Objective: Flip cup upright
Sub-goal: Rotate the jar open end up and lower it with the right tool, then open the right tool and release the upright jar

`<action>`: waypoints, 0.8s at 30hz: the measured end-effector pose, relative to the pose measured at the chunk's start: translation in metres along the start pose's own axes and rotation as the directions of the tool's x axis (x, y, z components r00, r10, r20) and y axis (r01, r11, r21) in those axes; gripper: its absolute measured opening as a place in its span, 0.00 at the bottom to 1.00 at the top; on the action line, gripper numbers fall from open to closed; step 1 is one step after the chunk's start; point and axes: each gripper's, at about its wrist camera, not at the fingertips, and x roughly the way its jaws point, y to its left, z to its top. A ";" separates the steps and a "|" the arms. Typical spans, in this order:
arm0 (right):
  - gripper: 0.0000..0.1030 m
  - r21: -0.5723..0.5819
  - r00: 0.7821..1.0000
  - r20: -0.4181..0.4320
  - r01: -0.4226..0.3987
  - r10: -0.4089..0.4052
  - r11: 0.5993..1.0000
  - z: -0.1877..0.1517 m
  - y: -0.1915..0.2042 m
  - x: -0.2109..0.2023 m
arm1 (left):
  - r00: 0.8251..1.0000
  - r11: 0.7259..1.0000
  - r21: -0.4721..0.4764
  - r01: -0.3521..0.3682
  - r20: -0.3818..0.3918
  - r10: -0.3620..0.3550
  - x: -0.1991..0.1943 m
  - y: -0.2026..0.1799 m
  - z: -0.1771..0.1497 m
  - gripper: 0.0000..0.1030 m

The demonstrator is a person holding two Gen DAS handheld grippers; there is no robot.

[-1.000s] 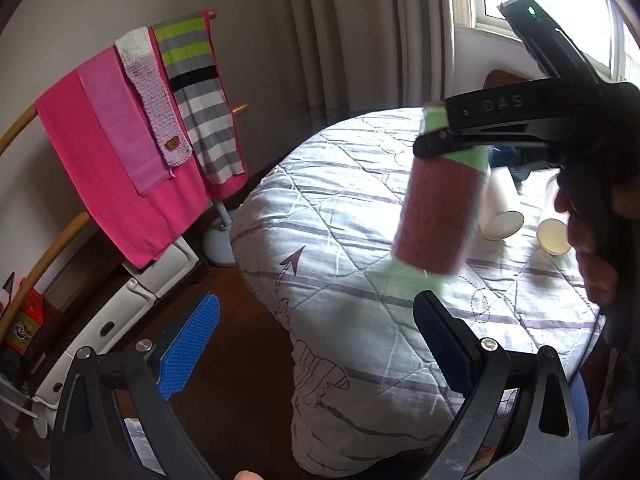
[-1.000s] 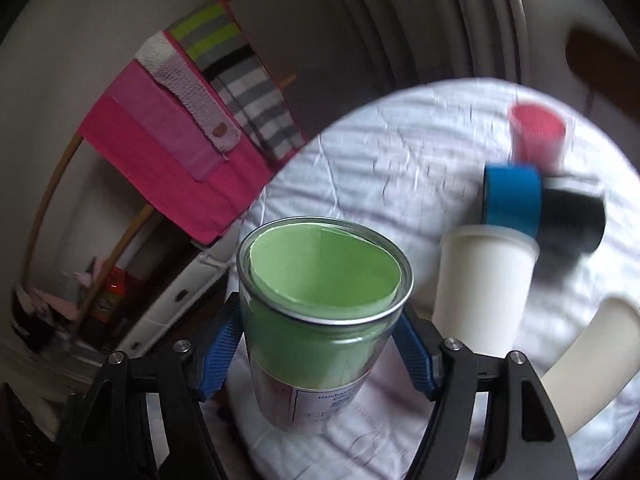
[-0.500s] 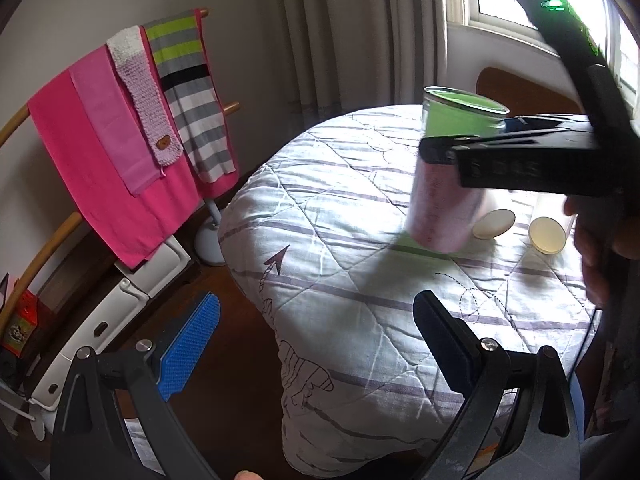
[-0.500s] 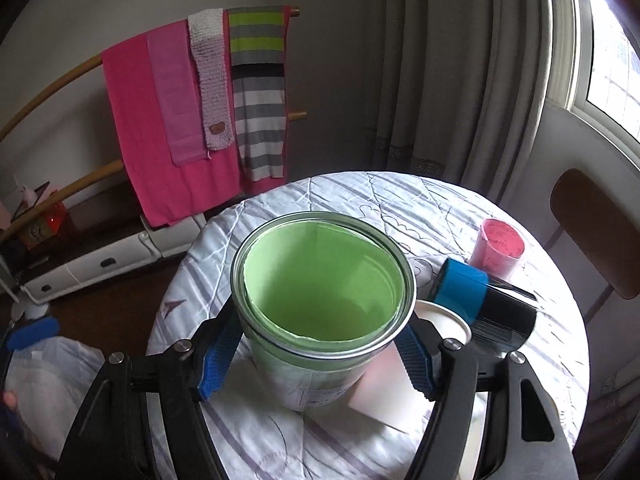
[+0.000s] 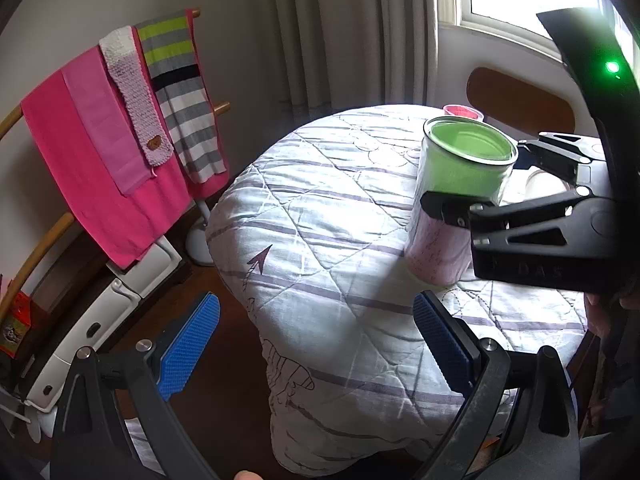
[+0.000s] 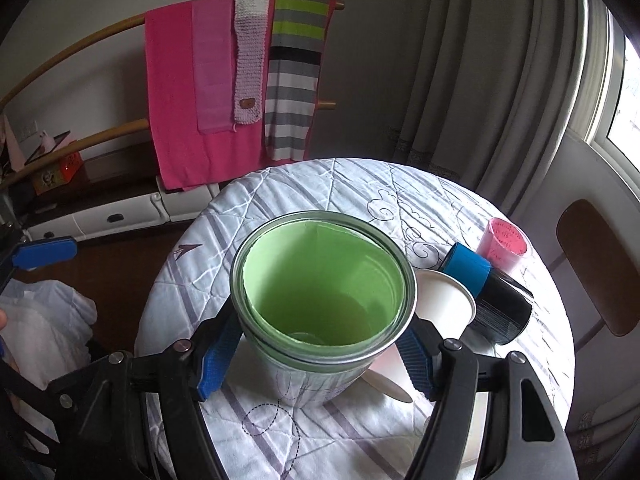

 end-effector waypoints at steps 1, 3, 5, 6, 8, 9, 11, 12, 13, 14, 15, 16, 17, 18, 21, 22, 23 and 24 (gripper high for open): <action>0.73 -0.006 1.000 -0.001 -0.009 0.009 1.000 -0.001 0.001 -0.001 | 1.000 1.000 -0.001 0.003 -0.001 -0.003 0.000 -0.001 0.000 0.96; 0.77 -0.007 1.000 -0.007 -0.014 0.014 1.000 -0.001 0.000 -0.002 | 1.000 1.000 -0.001 0.009 -0.001 -0.009 -0.001 -0.003 0.001 0.96; 0.77 -0.002 1.000 -0.004 -0.015 0.015 1.000 -0.003 0.000 -0.006 | 1.000 1.000 0.005 0.005 0.001 -0.005 -0.003 -0.007 0.001 0.96; 0.77 0.003 1.000 -0.003 -0.026 0.026 1.000 -0.004 -0.001 -0.010 | 1.000 1.000 0.007 0.007 0.002 -0.007 -0.004 -0.009 0.001 0.96; 0.77 0.022 0.999 0.000 -0.042 0.042 0.999 -0.005 -0.004 -0.015 | 1.000 1.000 0.011 0.009 0.002 -0.009 -0.006 -0.013 0.001 0.96; 0.77 0.028 0.999 0.000 -0.049 0.049 0.998 -0.007 -0.006 -0.019 | 1.000 1.000 0.015 0.009 0.003 -0.009 -0.007 -0.015 0.000 0.96; 0.77 0.036 0.999 0.004 -0.046 0.045 0.998 -0.008 -0.008 -0.025 | 1.000 1.000 0.018 0.008 0.002 -0.008 -0.009 -0.019 -0.001 0.96; 0.77 0.037 0.999 0.007 -0.048 0.048 0.998 -0.010 -0.010 -0.029 | 1.000 1.000 0.018 0.008 0.001 -0.008 -0.011 -0.021 -0.001 0.96; 0.77 0.042 0.999 0.011 -0.047 0.047 0.998 -0.012 -0.012 -0.033 | 1.000 1.000 0.016 0.007 0.000 -0.007 -0.012 -0.022 -0.001 0.96; 0.77 0.047 0.999 0.017 -0.046 0.045 0.998 -0.015 -0.014 -0.038 | 1.000 1.000 0.013 0.005 0.000 -0.005 -0.013 -0.024 -0.001 0.96; 0.77 0.052 0.999 0.021 -0.044 0.043 0.998 -0.018 -0.017 -0.043 | 1.000 1.000 0.008 0.006 0.003 -0.006 -0.015 -0.027 -0.001 0.96; 0.77 0.058 0.999 0.023 -0.038 0.037 0.998 -0.021 -0.020 -0.048 | 1.000 1.000 0.004 0.009 0.007 -0.009 -0.017 -0.029 0.000 0.96; 0.77 0.064 0.999 0.025 -0.030 0.029 0.997 -0.023 -0.023 -0.053 | 1.000 1.000 0.001 0.011 0.010 -0.011 -0.018 -0.031 0.000 0.96; 0.77 0.072 0.999 0.033 -0.021 0.018 0.997 -0.028 -0.027 -0.060 | 1.000 1.000 -0.005 0.013 0.017 -0.013 -0.021 -0.035 0.001 0.96; 0.77 0.098 0.999 0.046 -0.006 0.002 0.995 -0.040 -0.040 -0.078 | 0.999 1.000 -0.010 0.019 0.031 -0.019 -0.027 -0.047 0.003 0.96; 0.77 0.110 0.999 0.053 -0.008 0.002 0.994 -0.044 -0.045 -0.085 | 0.999 1.000 -0.016 0.013 0.039 -0.013 -0.030 -0.051 0.004 0.96; 0.77 0.121 0.998 0.060 -0.008 0.001 0.993 -0.049 -0.050 -0.092 | 0.999 1.000 -0.023 0.001 0.051 0.000 -0.034 -0.056 0.005 0.96; 0.77 0.131 0.998 0.067 -0.003 -0.006 0.991 -0.053 -0.054 -0.098 | 0.998 1.000 -0.027 -0.008 0.064 0.010 -0.038 -0.062 0.006 0.96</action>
